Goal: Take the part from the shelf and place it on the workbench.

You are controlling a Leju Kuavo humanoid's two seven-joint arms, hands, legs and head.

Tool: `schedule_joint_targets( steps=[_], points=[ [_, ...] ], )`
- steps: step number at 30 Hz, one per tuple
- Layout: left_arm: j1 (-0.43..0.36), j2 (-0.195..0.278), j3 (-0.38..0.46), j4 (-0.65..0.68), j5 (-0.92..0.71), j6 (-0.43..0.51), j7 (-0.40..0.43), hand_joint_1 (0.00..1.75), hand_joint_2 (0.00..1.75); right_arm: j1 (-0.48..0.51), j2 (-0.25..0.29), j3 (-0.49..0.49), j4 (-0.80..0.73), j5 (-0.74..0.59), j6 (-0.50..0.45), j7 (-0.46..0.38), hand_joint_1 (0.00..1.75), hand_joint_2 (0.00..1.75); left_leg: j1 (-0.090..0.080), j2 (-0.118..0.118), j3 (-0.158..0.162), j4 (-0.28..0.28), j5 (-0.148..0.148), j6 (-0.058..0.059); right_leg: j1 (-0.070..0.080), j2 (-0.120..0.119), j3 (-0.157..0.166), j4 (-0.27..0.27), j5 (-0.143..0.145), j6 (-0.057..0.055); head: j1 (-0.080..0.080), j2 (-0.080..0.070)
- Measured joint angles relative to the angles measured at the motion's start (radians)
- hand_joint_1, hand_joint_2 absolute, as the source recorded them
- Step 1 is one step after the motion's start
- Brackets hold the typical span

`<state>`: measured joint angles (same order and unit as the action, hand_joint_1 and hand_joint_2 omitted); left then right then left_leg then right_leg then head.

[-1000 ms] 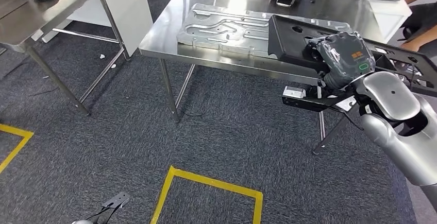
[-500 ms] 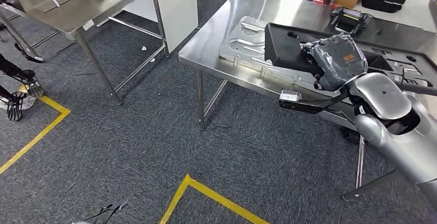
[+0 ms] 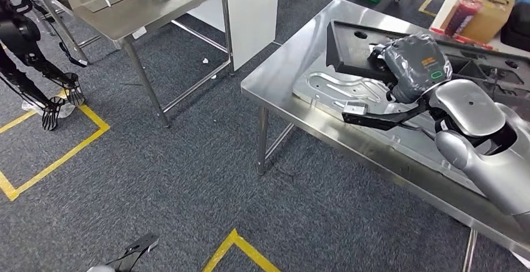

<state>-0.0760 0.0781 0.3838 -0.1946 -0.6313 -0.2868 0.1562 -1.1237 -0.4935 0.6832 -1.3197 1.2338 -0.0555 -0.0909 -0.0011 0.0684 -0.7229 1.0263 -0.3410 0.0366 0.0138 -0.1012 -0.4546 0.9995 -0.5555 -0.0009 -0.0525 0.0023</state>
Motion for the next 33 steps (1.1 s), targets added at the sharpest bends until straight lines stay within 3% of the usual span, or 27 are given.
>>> schedule_joint_targets(
  steps=[2,3,5,6,8,9,10,11,12,14,15,16,18,20,21,23,24,25,26,27,29,30,31,32,33],
  points=[
    [0.0,-0.001,0.0,0.0,-0.002,0.0,0.0,0.0,1.75,-0.008,0.001,0.001,0.004,0.016,-0.015,0.021,1.75,1.75,0.005,-0.018,0.019,-0.002,-0.008,0.006,0.0,0.001,0.004,0.029,0.008,0.011,0.002,0.0],
    [-0.001,-0.001,0.0,0.0,-0.003,0.0,0.0,0.0,1.75,-0.01,0.001,0.002,0.007,0.026,-0.026,0.03,1.75,1.75,0.008,-0.027,0.031,-0.005,-0.015,0.011,-0.003,0.021,-0.014,0.075,0.028,0.017,0.002,0.0],
    [-0.004,-0.001,0.001,0.0,-0.006,0.001,-0.001,0.0,1.75,-0.011,-0.004,0.002,0.016,0.039,-0.042,0.038,1.75,1.75,0.009,-0.045,0.06,-0.01,-0.034,0.019,-0.014,0.069,-0.094,0.195,0.041,0.024,0.003,0.0],
    [-0.005,-0.001,0.001,0.0,-0.006,0.001,-0.002,0.0,1.75,-0.01,-0.008,0.002,0.023,0.04,-0.046,0.038,1.75,1.75,0.009,-0.054,0.076,-0.011,-0.047,0.021,-0.017,0.087,-0.142,0.251,0.021,0.027,0.003,0.0],
    [-0.005,-0.001,0.003,0.0,-0.007,0.0,-0.002,0.0,1.75,-0.007,-0.018,0.004,0.04,0.038,-0.046,0.036,1.75,1.75,0.008,-0.072,0.112,-0.015,-0.076,0.021,-0.018,0.095,-0.223,0.301,-0.074,0.029,0.004,0.0],
    [-0.004,-0.001,0.004,0.0,-0.008,0.0,-0.002,0.0,1.75,-0.006,-0.021,0.005,0.049,0.036,-0.044,0.036,1.75,1.75,0.006,-0.081,0.134,-0.015,-0.093,0.02,-0.018,0.095,-0.25,0.291,-0.118,0.027,0.004,0.0],
    [-0.003,-0.001,0.005,0.0,-0.008,0.0,-0.002,0.0,1.75,-0.006,-0.024,0.005,0.058,0.033,-0.041,0.036,1.75,1.75,0.004,-0.088,0.158,-0.016,-0.111,0.02,-0.017,0.096,-0.267,0.261,-0.136,0.023,0.004,0.0],
    [-0.003,-0.001,0.006,0.0,-0.01,0.001,-0.002,0.0,1.75,-0.005,-0.026,0.006,0.069,0.029,-0.037,0.036,1.75,1.75,0.0,-0.093,0.183,-0.017,-0.13,0.021,-0.016,0.097,-0.277,0.213,-0.107,0.016,0.004,0.0],
    [-0.003,-0.003,0.006,0.0,-0.012,0.0,-0.002,0.0,1.75,-0.003,-0.028,0.006,0.081,0.025,-0.033,0.037,1.75,1.75,-0.001,-0.095,0.206,-0.017,-0.149,0.02,-0.012,0.095,-0.282,0.15,-0.024,0.006,0.003,0.0],
    [-0.003,-0.006,0.01,0.0,-0.016,0.0,-0.002,0.0,1.75,-0.001,-0.033,0.006,0.105,0.017,-0.025,0.039,1.75,1.75,-0.004,-0.099,0.245,-0.02,-0.187,0.013,0.005,0.091,-0.28,0.042,0.172,-0.014,0.001,0.0],
    [-0.002,-0.007,0.013,0.0,-0.018,0.0,-0.002,0.0,1.75,-0.002,-0.036,0.006,0.115,0.013,-0.022,0.041,1.75,1.75,-0.003,-0.099,0.262,-0.02,-0.199,0.008,0.013,0.093,-0.273,0.012,0.23,-0.022,0.0,0.0],
    [-0.002,-0.006,0.017,0.0,-0.019,0.0,-0.003,0.0,1.75,-0.005,-0.039,0.003,0.121,0.011,-0.02,0.043,1.75,1.75,-0.004,-0.099,0.272,-0.016,-0.202,0.002,0.017,0.097,-0.262,0.002,0.242,-0.026,0.0,0.0],
    [-0.004,-0.004,0.022,0.0,-0.019,0.001,-0.003,0.0,1.75,-0.018,-0.043,-0.004,0.129,0.007,-0.02,0.047,1.75,1.75,-0.003,-0.092,0.251,0.052,-0.171,-0.009,0.011,0.109,-0.229,-0.004,0.22,-0.038,0.0,0.0],
    [-0.008,-0.004,0.023,0.0,-0.019,0.001,-0.004,0.0,1.75,-0.025,-0.044,-0.009,0.138,0.004,-0.022,0.047,1.75,1.75,0.0,-0.085,0.168,0.186,-0.14,-0.021,0.005,0.12,-0.192,-0.01,0.196,-0.05,-0.003,0.0],
    [-0.009,-0.005,0.023,0.0,-0.018,0.001,-0.005,0.0,1.75,-0.023,-0.044,-0.01,0.143,0.003,-0.022,0.047,1.75,1.75,0.002,-0.084,0.122,0.245,-0.152,-0.025,0.004,0.127,-0.174,-0.011,0.181,-0.053,-0.004,0.0],
    [-0.007,-0.005,0.023,0.0,-0.018,0.002,-0.005,0.0,1.75,-0.015,-0.044,-0.01,0.153,0.0,-0.023,0.048,1.75,1.75,0.007,-0.082,0.046,0.295,-0.249,-0.034,0.001,0.143,-0.136,-0.012,0.147,-0.052,-0.004,0.0],
    [-0.005,-0.004,0.024,0.0,-0.018,0.003,-0.005,0.0,1.75,-0.011,-0.044,-0.01,0.157,-0.001,-0.023,0.048,1.75,1.75,0.01,-0.081,0.02,0.286,-0.303,-0.038,-0.002,0.153,-0.115,-0.011,0.129,-0.05,-0.004,0.0],
    [-0.004,-0.004,0.024,0.0,-0.018,0.004,-0.005,0.0,1.75,-0.008,-0.044,-0.009,0.16,-0.001,-0.023,0.048,1.75,1.75,0.011,-0.08,0.003,0.258,-0.334,-0.042,-0.005,0.162,-0.093,-0.01,0.11,-0.046,-0.004,0.0],
    [-0.002,-0.003,0.024,0.0,-0.019,0.004,-0.005,0.0,1.75,-0.006,-0.044,-0.009,0.163,-0.001,-0.023,0.048,1.75,1.75,0.013,-0.081,-0.006,0.212,-0.326,-0.045,-0.008,0.171,-0.07,-0.009,0.09,-0.042,-0.004,0.0],
    [0.0,-0.003,0.024,0.0,-0.018,0.004,-0.005,0.0,1.75,-0.003,-0.043,-0.009,0.167,-0.001,-0.023,0.048,1.75,1.75,0.015,-0.089,-0.01,0.152,-0.261,-0.049,-0.011,0.179,-0.053,-0.008,0.07,-0.037,-0.004,0.0],
    [0.006,-0.002,0.025,0.001,-0.018,0.004,-0.005,0.0,1.75,0.001,-0.042,-0.008,0.174,0.0,-0.023,0.048,1.75,1.75,0.019,-0.11,-0.012,0.03,-0.076,-0.05,-0.014,0.198,-0.028,0.001,0.03,-0.025,-0.005,0.0],
    [0.009,-0.001,0.025,0.001,-0.018,0.004,-0.004,0.0,1.75,0.004,-0.041,-0.007,0.177,0.0,-0.024,0.048,1.75,1.75,0.019,-0.116,-0.01,-0.003,-0.009,-0.045,-0.015,0.209,-0.018,0.005,0.015,-0.018,-0.005,0.0],
    [0.009,0.001,0.026,0.001,-0.018,0.004,-0.004,0.0,1.75,0.005,-0.041,-0.007,0.179,0.0,-0.024,0.049,1.75,1.75,0.019,-0.112,-0.005,-0.018,0.015,-0.037,-0.015,0.218,-0.011,0.014,0.01,-0.012,-0.005,0.0],
    [0.007,0.002,0.026,0.001,-0.018,0.004,-0.004,0.0,1.75,0.004,-0.042,-0.007,0.18,0.0,-0.025,0.05,1.75,1.75,0.018,-0.103,0.006,-0.014,0.016,-0.027,-0.015,0.221,-0.014,0.028,0.014,-0.007,-0.006,0.0],
    [0.004,0.002,0.026,0.001,-0.018,0.004,-0.005,0.0,1.75,0.003,-0.043,-0.008,0.18,-0.001,-0.026,0.051,1.75,1.75,0.018,-0.093,0.017,-0.016,0.011,-0.018,-0.015,0.208,-0.025,0.059,0.028,-0.003,-0.005,0.0]
  ],
)
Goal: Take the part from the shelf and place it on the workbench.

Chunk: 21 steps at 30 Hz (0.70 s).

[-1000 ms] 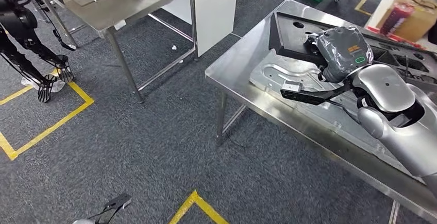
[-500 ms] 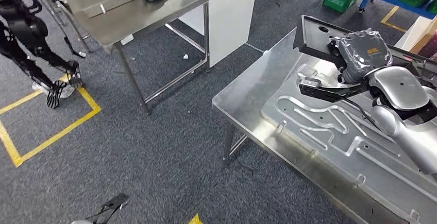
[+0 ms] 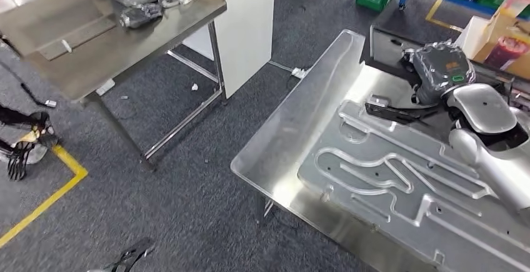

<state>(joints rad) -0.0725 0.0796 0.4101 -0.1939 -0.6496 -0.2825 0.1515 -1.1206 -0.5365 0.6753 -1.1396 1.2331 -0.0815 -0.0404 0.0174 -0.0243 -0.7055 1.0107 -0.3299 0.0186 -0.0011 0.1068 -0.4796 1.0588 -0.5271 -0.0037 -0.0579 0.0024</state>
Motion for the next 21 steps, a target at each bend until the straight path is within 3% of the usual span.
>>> schedule_joint_targets(
  steps=[2,3,5,6,7,8,9,11,12,14,16,17,19,21],
  points=[
    [-0.006,0.0,0.002,0.0,0.0,0.001,-0.004,0.0,1.75,-0.002,-0.002,-0.002,0.001,0.0,-0.002,0.003,1.75,1.75,0.0,0.018,0.027,-0.006,-0.013,0.014,0.0,-0.053,-0.065,0.105,0.024,0.01,0.0,0.0],
    [-0.008,0.0,0.004,0.0,0.0,0.003,-0.006,0.0,1.75,0.0,-0.002,-0.003,0.002,0.0,-0.002,0.005,1.75,1.75,-0.001,0.025,0.04,-0.008,-0.024,0.018,-0.001,-0.08,-0.106,0.16,0.013,0.015,0.001,0.0],
    [-0.008,0.0,0.006,0.0,-0.002,0.007,-0.009,0.0,1.75,0.007,-0.002,-0.003,0.005,0.001,-0.002,0.007,1.75,1.75,-0.002,0.039,0.068,-0.01,-0.051,0.021,-0.005,-0.097,-0.176,0.221,-0.061,0.024,0.001,0.0],
    [-0.008,0.0,0.007,0.0,-0.002,0.01,-0.009,0.0,1.75,0.011,-0.003,-0.003,0.007,0.001,-0.002,0.007,1.75,1.75,-0.003,0.046,0.083,-0.01,-0.065,0.02,-0.006,-0.099,-0.198,0.219,-0.1,0.026,0.001,0.0],
    [-0.007,0.0,0.008,0.0,-0.002,0.012,-0.01,0.0,1.75,0.014,-0.003,-0.003,0.01,0.001,-0.002,0.007,1.75,1.75,-0.003,0.054,0.099,-0.01,-0.08,0.02,-0.006,-0.101,-0.209,0.195,-0.118,0.026,0.001,0.0],
    [-0.007,0.0,0.01,0.0,-0.001,0.014,-0.01,0.0,1.75,0.015,-0.003,-0.003,0.012,0.001,-0.002,0.008,1.75,1.75,-0.005,0.062,0.118,-0.009,-0.095,0.02,-0.005,-0.106,-0.211,0.15,-0.099,0.022,0.001,0.0],
    [-0.006,-0.001,0.012,0.0,0.0,0.016,-0.011,0.0,1.75,0.015,-0.003,-0.003,0.014,0.001,-0.002,0.007,1.75,1.75,-0.007,0.07,0.134,-0.009,-0.11,0.02,-0.001,-0.121,-0.206,0.089,-0.042,0.014,0.002,0.0],
    [-0.006,-0.002,0.017,0.0,0.002,0.019,-0.011,0.0,1.75,0.018,-0.004,-0.003,0.017,0.001,-0.002,0.008,1.75,1.75,-0.013,0.085,0.163,-0.007,-0.137,0.016,0.013,-0.156,-0.196,-0.015,0.099,-0.006,0.003,0.0],
    [-0.006,-0.002,0.02,0.0,0.002,0.02,-0.011,0.0,1.75,0.02,-0.004,-0.003,0.019,0.001,-0.001,0.008,1.75,1.75,-0.015,0.092,0.171,-0.008,-0.146,0.011,0.019,-0.165,-0.193,-0.041,0.144,-0.014,0.005,0.0],
    [-0.006,-0.002,0.023,0.0,0.002,0.02,-0.013,0.0,1.75,0.023,-0.004,-0.003,0.02,0.001,-0.001,0.009,1.75,1.75,-0.018,0.102,0.183,-0.005,-0.155,-0.001,0.02,-0.147,-0.186,-0.052,0.16,-0.021,0.008,0.0],
    [-0.006,-0.002,0.026,0.0,0.002,0.018,-0.017,0.0,1.75,0.027,-0.004,-0.004,0.02,0.0,0.0,0.01,1.75,1.75,-0.015,0.085,0.177,0.027,-0.164,-0.009,0.013,-0.125,-0.169,-0.064,0.159,-0.028,0.007,0.0],
    [-0.007,-0.002,0.027,0.0,0.002,0.017,-0.019,0.0,1.75,0.03,-0.002,-0.004,0.021,-0.002,0.003,0.01,1.75,1.75,-0.012,0.068,0.158,0.064,-0.176,-0.013,0.009,-0.118,-0.161,-0.068,0.158,-0.032,0.007,0.0],
    [-0.007,-0.003,0.029,0.0,0.003,0.014,-0.023,0.0,1.75,0.041,0.003,-0.004,0.024,-0.01,0.011,0.009,1.75,1.75,-0.008,0.038,0.088,0.184,-0.222,-0.019,0.007,-0.104,-0.15,-0.072,0.152,-0.039,0.006,0.0],
    [-0.004,-0.003,0.031,0.0,0.004,0.012,-0.027,0.0,1.75,0.064,0.007,-0.004,0.028,-0.017,0.017,0.007,1.75,1.75,-0.007,0.032,0.017,0.277,-0.26,-0.025,0.007,-0.088,-0.145,-0.069,0.143,-0.043,0.006,0.0]
  ],
)
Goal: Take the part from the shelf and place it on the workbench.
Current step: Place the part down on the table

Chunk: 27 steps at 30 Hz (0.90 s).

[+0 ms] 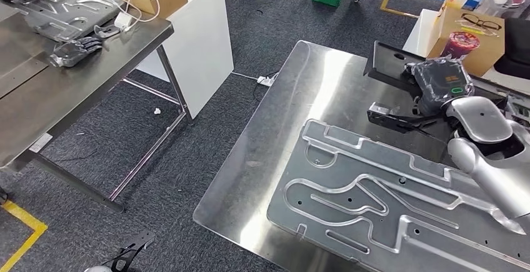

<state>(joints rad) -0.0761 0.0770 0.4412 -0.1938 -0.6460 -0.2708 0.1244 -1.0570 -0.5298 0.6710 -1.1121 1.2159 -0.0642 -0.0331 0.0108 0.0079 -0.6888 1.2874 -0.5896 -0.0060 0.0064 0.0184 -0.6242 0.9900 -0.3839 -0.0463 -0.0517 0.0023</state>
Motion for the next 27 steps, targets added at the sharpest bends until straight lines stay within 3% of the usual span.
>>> schedule_joint_targets(
  steps=[1,2,4,6,8,12,27],
  points=[
    [0.001,0.0,0.001,0.0,0.0,0.0,-0.001,0.0,1.75,0.011,0.001,0.0,0.001,-0.001,0.002,-0.001,1.75,1.75,0.0,0.0,-0.016,0.001,0.01,-0.002,0.0,0.007,0.003,0.003,-0.005,0.0,0.0,0.0],
    [0.002,0.0,0.002,0.0,0.0,0.0,-0.001,0.0,1.75,0.02,0.002,0.0,0.002,-0.002,0.003,-0.001,1.75,1.75,0.0,0.0,-0.014,-0.035,0.044,-0.002,0.0,0.013,0.005,0.008,-0.011,0.002,0.0,0.0],
    [0.002,0.002,0.003,0.0,0.001,0.0,-0.003,0.0,1.75,0.029,0.003,0.0,0.004,-0.006,0.012,-0.002,1.75,1.75,0.0,-0.004,0.021,-0.165,0.135,0.002,-0.001,0.021,0.008,0.021,-0.024,0.008,0.0,0.0],
    [0.002,0.003,0.006,0.0,0.005,0.0,-0.005,0.0,1.75,0.036,0.004,0.0,0.006,-0.014,0.028,-0.006,1.75,1.75,-0.002,-0.009,0.047,-0.25,0.168,0.012,0.001,0.028,0.003,0.032,-0.033,0.016,0.001,0.0],
    [0.004,0.003,0.013,0.0,0.01,0.0,-0.01,0.0,1.75,0.06,0.008,0.0,0.006,-0.024,0.041,-0.01,1.75,1.75,-0.002,-0.012,0.052,-0.264,0.169,0.019,0.003,0.03,-0.001,0.035,-0.037,0.018,0.001,0.0],
    [0.005,0.003,0.028,0.0,0.017,-0.001,-0.019,0.0,1.75,0.133,0.029,0.004,-0.006,-0.036,0.045,-0.012,1.75,1.75,-0.002,-0.015,0.054,-0.267,0.181,0.017,0.006,0.026,0.002,0.032,-0.038,0.012,0.002,0.0],
    [0.01,-0.002,0.073,0.0,0.016,-0.013,-0.019,0.0,1.75,0.29,0.134,0.054,0.013,-0.012,0.021,-0.006,1.75,1.75,-0.001,-0.017,0.055,-0.267,0.178,0.022,0.006,0.022,0.005,0.026,-0.04,0.026,0.001,0.0]
  ],
)
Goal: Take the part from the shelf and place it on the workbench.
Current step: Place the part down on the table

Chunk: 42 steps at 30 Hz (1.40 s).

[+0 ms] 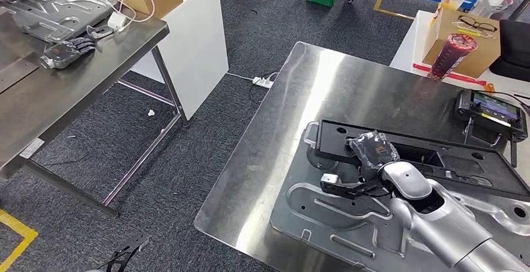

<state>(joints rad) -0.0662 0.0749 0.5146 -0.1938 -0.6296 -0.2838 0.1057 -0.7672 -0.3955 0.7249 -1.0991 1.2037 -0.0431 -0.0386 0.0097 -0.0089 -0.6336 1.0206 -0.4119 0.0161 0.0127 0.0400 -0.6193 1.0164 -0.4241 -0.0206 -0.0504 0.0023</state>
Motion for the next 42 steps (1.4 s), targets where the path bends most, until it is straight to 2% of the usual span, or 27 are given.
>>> schedule_joint_targets(
  steps=[4,15,19,26,31,42],
  points=[
    [0.002,0.0,0.004,0.0,0.001,-0.002,0.0,0.0,1.75,0.016,0.01,0.007,0.013,0.009,-0.011,0.006,0.0,0.0,0.001,0.0,0.001,0.0,0.0,-0.001,0.001,0.0,0.0,0.001,0.0,0.0,0.0,0.0],
    [0.004,-0.003,0.023,0.0,0.002,-0.005,-0.006,0.0,1.75,0.014,0.024,0.007,0.034,0.025,-0.01,0.015,0.0,0.0,0.003,0.001,0.003,0.0,-0.001,-0.003,0.004,0.0,0.0,0.005,-0.002,-0.002,0.0,0.0],
    [0.004,-0.003,0.028,0.0,0.004,-0.005,-0.008,0.0,0.0,0.014,0.026,0.007,0.037,0.026,-0.01,0.015,0.0,0.0,0.003,0.001,0.004,0.0,-0.001,-0.004,0.004,0.0,0.0,0.006,-0.002,-0.003,0.0,0.0],
    [0.005,-0.004,0.043,0.0,0.01,-0.004,-0.011,0.0,0.0,0.015,0.027,0.005,0.036,0.039,-0.016,0.034,0.0,0.0,0.003,0.001,0.004,0.0,0.0,-0.005,0.004,0.0,0.0,0.007,-0.002,-0.003,0.0,0.0],
    [0.009,-0.005,0.048,0.0,0.002,-0.002,-0.013,0.0,0.0,0.013,0.027,-0.009,0.004,0.07,-0.064,0.067,0.0,0.0,0.003,0.001,0.004,0.0,0.0,-0.005,0.004,0.001,-0.001,0.007,-0.002,-0.003,0.0,0.0],
    [0.01,-0.008,0.05,0.0,-0.001,-0.002,-0.012,0.0,0.0,0.006,0.026,-0.023,-0.032,0.084,-0.089,0.082,0.0,0.0,0.003,0.001,0.004,0.0,0.0,-0.005,0.003,0.0,-0.001,0.006,-0.002,-0.004,0.0,0.0]
  ],
)
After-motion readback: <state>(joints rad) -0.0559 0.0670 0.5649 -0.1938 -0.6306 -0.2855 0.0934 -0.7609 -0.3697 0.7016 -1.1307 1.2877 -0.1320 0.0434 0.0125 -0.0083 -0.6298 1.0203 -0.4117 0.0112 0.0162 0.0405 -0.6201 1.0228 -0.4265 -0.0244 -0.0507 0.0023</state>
